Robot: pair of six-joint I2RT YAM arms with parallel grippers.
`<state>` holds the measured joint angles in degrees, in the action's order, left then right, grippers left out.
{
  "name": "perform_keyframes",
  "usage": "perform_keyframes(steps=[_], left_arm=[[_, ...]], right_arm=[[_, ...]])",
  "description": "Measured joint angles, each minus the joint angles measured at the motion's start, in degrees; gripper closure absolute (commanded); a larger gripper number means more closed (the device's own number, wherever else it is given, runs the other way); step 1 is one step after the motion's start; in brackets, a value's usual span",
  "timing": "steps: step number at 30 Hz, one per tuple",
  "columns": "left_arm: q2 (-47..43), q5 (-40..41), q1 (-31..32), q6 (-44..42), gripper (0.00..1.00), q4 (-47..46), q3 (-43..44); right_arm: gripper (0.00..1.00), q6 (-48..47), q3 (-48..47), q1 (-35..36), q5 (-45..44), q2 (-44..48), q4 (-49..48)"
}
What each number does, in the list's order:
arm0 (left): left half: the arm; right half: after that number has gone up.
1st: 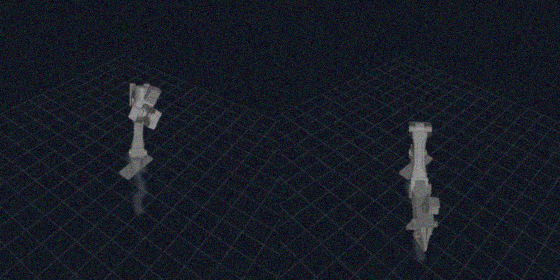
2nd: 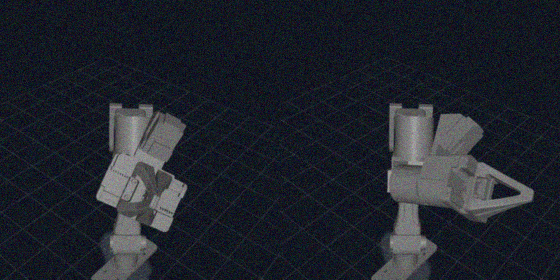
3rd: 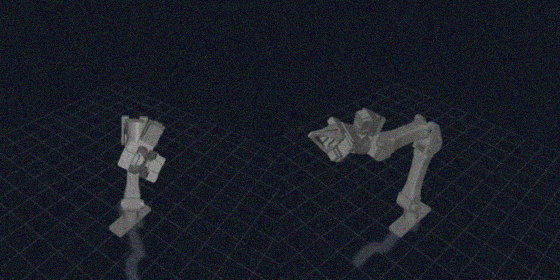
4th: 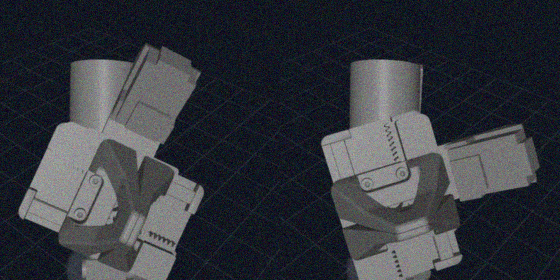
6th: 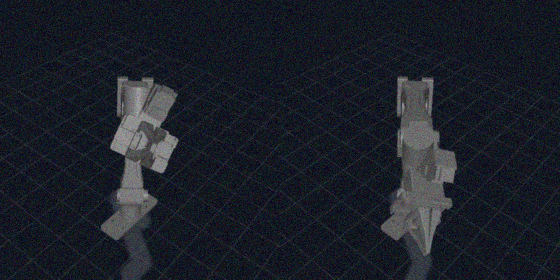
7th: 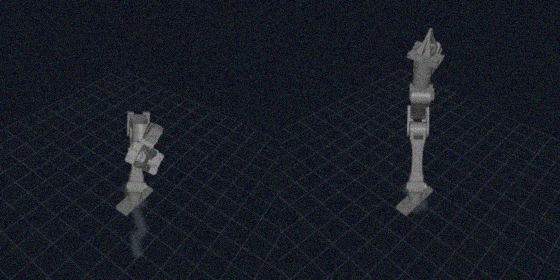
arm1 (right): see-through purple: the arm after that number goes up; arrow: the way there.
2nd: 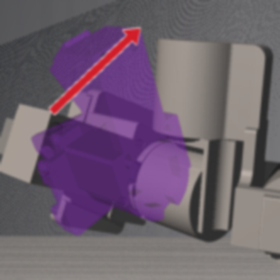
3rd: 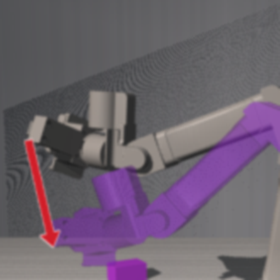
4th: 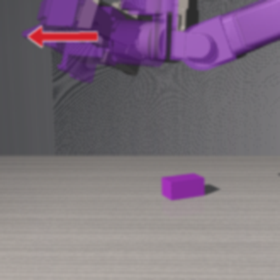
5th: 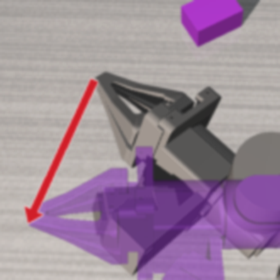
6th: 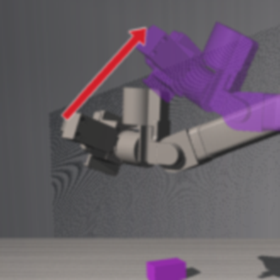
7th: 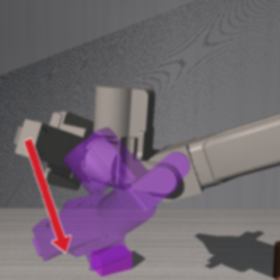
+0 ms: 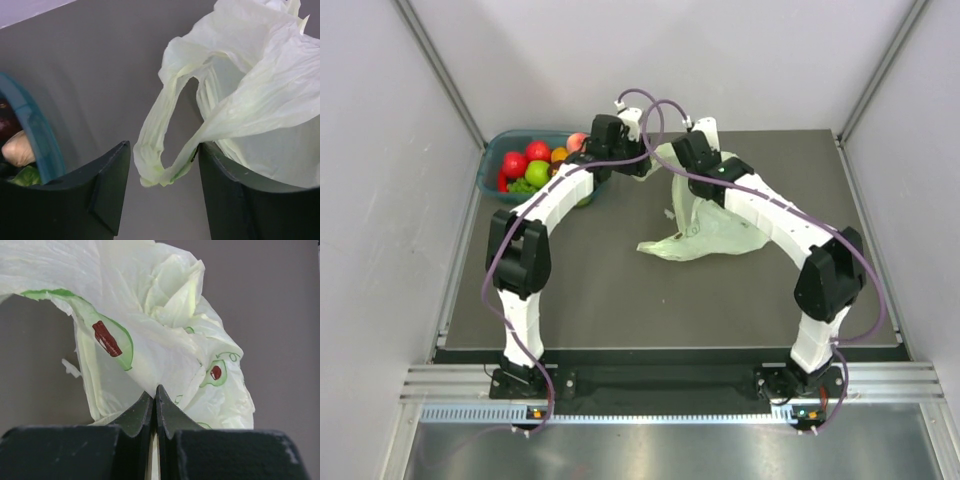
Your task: Place the fake fruits into the plastic bag and tie a complex knot
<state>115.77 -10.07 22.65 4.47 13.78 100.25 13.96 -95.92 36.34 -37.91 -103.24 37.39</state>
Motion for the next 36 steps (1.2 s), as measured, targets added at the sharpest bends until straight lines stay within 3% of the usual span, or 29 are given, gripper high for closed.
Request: perform_keyframes(steps=[7, 11, 15, 19, 23, 30, 36], left_arm=[[0.0, 3.7, -1.1, -0.6, 0.31, -0.4, 0.0], [0.0, -0.2, -2.8, 0.3, 0.25, -0.7, 0.0], [-1.3, -7.4, -4.9, 1.6, 0.01, -1.4, -2.5], [-5.9, -12.7, -5.7, 2.8, 0.01, -1.0, -8.8], [-11.7, -12.7, -5.6, 3.2, 0.01, -0.1, -14.4], [-17.0, 1.6, -9.9, 7.9, 0.01, 0.3, -16.0], [-12.0, 15.0, -15.5, 11.4, 0.01, 5.7, -10.0]], right_arm=[[1.0, 1.6, -7.6, -3.7, 3.0, -4.3, 0.6], [1.0, 2.2, -12.4, -5.8, 4.7, -6.5, 1.6], [1.0, 2.2, -16.1, -7.1, 5.4, -8.9, 2.0], [1.0, 2.2, -17.1, -8.0, 6.1, -10.1, 2.2], [1.0, 2.1, -17.1, -8.3, 6.6, -10.3, 2.2], [1.0, 2.1, -17.0, -8.3, 7.8, -10.3, 2.0], [1.0, 1.6, -17.0, -8.3, 8.1, -10.3, 1.8]])
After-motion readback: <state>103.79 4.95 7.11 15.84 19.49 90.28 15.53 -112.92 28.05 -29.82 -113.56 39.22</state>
